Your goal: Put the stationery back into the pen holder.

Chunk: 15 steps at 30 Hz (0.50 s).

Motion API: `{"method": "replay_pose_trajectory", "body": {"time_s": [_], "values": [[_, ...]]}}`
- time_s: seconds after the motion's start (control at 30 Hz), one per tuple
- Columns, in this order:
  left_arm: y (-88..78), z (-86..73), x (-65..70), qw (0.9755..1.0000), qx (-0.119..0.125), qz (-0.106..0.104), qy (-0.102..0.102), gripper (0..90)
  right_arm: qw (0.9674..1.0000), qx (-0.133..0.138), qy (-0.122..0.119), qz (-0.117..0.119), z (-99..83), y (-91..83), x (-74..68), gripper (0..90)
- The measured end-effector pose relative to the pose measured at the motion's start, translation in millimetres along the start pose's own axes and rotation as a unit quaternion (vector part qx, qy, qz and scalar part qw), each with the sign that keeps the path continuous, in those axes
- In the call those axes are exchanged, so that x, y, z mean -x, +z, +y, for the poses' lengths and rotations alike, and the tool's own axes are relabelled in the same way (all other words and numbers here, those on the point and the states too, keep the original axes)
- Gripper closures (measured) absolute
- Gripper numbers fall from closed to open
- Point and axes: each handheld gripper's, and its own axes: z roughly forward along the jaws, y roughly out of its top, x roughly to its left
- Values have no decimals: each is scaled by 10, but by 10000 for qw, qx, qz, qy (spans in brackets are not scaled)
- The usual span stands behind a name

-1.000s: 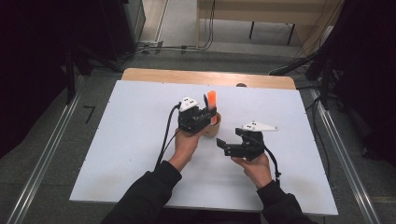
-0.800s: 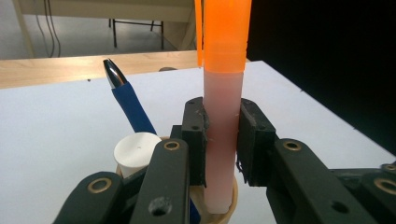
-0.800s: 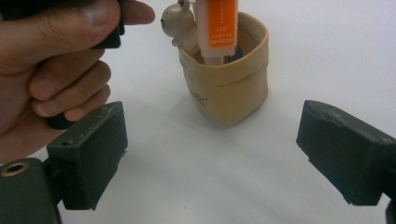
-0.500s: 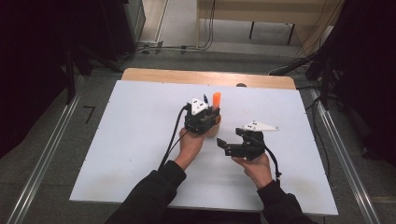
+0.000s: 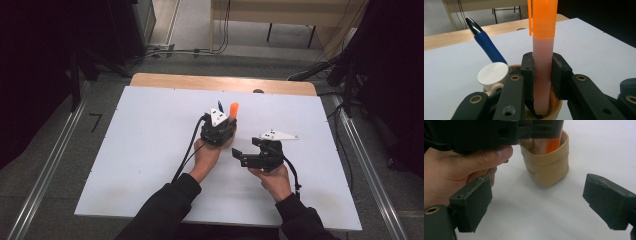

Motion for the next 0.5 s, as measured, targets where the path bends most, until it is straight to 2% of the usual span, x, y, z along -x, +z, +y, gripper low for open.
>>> {"method": "replay_pose_trajectory", "body": {"time_s": [0.1, 0.4, 0.5], "values": [[0, 3, 5, 10000, -37, 64, -11, 662, 10000, -7, -6, -2, -1, 3, 4, 71], [-56, 24, 69, 9999, -29, 43, 106, 482, 10000, -1, 1, 6, -1, 2, 3, 71], [-89, 37, 66, 10000, -39, 30, 75, 443, 10000, 1, 2, 0, -1, 3, 6, 71]]}}
